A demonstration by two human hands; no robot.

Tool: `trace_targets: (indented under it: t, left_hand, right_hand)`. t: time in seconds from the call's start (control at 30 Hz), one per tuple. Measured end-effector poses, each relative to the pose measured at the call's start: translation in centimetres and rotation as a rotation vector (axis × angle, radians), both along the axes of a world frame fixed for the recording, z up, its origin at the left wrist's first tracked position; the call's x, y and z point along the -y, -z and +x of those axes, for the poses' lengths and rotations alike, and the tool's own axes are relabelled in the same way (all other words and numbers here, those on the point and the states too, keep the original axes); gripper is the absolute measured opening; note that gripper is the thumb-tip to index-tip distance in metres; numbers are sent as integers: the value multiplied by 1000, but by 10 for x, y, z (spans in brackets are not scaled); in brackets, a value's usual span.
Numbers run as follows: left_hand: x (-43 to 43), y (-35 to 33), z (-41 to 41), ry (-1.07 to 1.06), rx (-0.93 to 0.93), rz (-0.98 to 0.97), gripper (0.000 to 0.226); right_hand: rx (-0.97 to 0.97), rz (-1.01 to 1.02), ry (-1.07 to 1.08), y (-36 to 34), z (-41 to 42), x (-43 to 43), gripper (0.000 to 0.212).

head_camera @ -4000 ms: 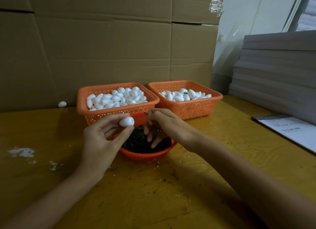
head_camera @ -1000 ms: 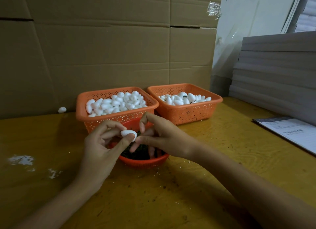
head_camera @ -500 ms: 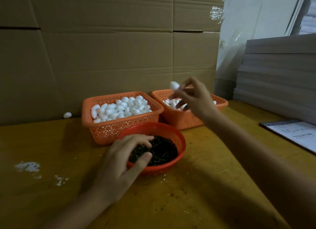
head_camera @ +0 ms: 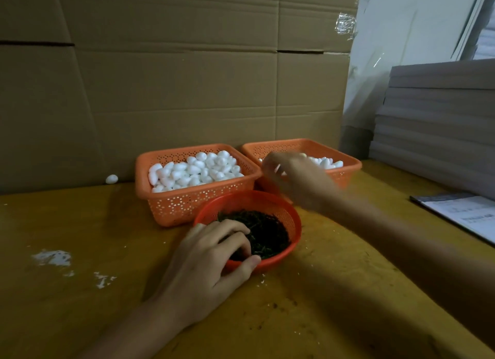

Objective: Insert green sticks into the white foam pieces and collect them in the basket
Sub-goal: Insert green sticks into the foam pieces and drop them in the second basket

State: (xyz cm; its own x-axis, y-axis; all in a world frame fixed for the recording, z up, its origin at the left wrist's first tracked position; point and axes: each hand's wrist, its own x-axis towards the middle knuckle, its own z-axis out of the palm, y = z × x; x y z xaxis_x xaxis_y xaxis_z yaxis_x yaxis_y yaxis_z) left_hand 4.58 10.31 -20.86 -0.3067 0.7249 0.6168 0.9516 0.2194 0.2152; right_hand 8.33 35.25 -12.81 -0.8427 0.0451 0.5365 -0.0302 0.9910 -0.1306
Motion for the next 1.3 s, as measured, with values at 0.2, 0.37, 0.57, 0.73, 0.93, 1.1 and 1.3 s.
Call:
trace_targets:
  t: [0.2, 0.37, 0.57, 0.73, 0.93, 1.1, 1.3]
  left_hand:
    - [4, -8, 1, 48, 136, 297, 14]
    - [-3, -48, -50, -328, -27, 207, 14]
    - [-32, -96, -138, -480, 452, -424, 22]
    - [-52, -101, -163, -436, 603, -712, 43]
    - [-45, -82, -181, -418, 641, -332, 23]
    - [-36, -101, -149, -264, 730, 215, 19]
    - [-23, -103, -70, -30, 690, 361, 14]
  right_hand:
    - [492, 70, -234, 34, 24, 73, 43]
    - [615, 133, -201, 21, 15, 74, 49]
    - [654, 106, -184, 25, 14, 74, 43]
    - [673, 106, -204, 27, 12, 71, 41]
    - [664, 91, -212, 29, 12, 69, 40]
    - [566, 104, -213, 31, 16, 72, 35]
    - [438, 123, -218, 25, 22, 74, 22]
